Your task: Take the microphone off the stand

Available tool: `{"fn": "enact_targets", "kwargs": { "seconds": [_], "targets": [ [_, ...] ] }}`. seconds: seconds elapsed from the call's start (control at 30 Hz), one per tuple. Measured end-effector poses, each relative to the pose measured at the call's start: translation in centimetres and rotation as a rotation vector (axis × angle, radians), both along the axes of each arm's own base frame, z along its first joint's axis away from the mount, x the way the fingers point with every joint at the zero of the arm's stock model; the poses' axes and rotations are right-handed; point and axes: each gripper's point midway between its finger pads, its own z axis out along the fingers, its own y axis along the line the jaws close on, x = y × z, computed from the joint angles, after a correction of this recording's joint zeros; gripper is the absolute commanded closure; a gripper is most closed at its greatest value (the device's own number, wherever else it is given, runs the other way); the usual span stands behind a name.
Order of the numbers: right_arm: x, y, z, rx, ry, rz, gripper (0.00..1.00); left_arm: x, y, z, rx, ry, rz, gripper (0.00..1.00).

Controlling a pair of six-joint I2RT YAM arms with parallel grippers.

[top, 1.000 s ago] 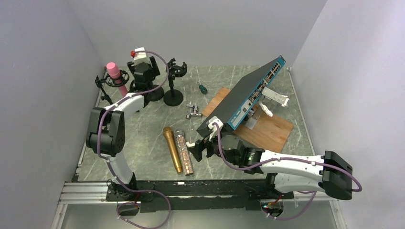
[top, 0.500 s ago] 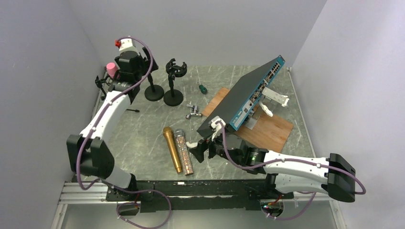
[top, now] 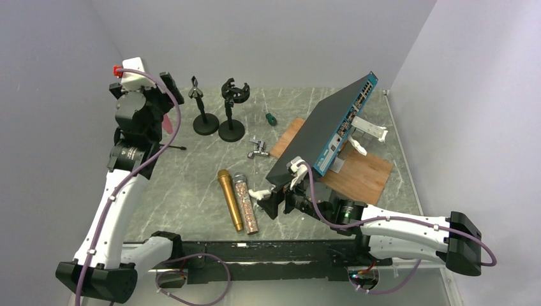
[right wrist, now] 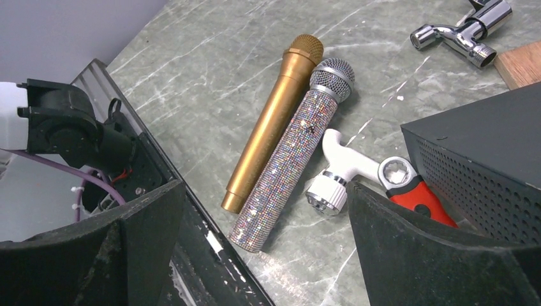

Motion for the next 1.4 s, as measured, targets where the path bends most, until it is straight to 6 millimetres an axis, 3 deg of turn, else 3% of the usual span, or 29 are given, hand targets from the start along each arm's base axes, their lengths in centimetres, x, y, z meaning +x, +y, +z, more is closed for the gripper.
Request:
{"fn": "enact_targets", "kwargs": {
  "seconds": [0.13,0.4,0.53,0.77,1.07,1.4],
  "targets": [
    [0.0,0.0,0.0,0.004,0.004,-0.002,0.01,0.5,2.3,0.0,0.05,-0.001,0.122,0.01],
    [0.0,0.2,0.2,0.018,0.016,-0.006,0.01,3.8,5.9,-6.2,0.085,0.176,0.28,0.01],
    [0.3,0.4,0.4,0.02,0.024,-0.021,0.01,4.3,7.1,-7.7,0.088,0.221,0.309,0.12],
    [1.7,2.0,0.5,-0.008,0.04,-0.049,0.02,4.8,9.2,-8.1,0.029,0.205,0.299,0.44],
    [2.1,3.0,0.7,-0.016,0.045,-0.047,0.02,5.5,8.6,-8.4,0.002,0.201,0.187,0.49],
    [2.1,3.2,-0.3,-0.042,0.058,-0.04,0.02,5.9,7.5,-8.8,0.001,0.212,0.115,0.88]
  ]
}}
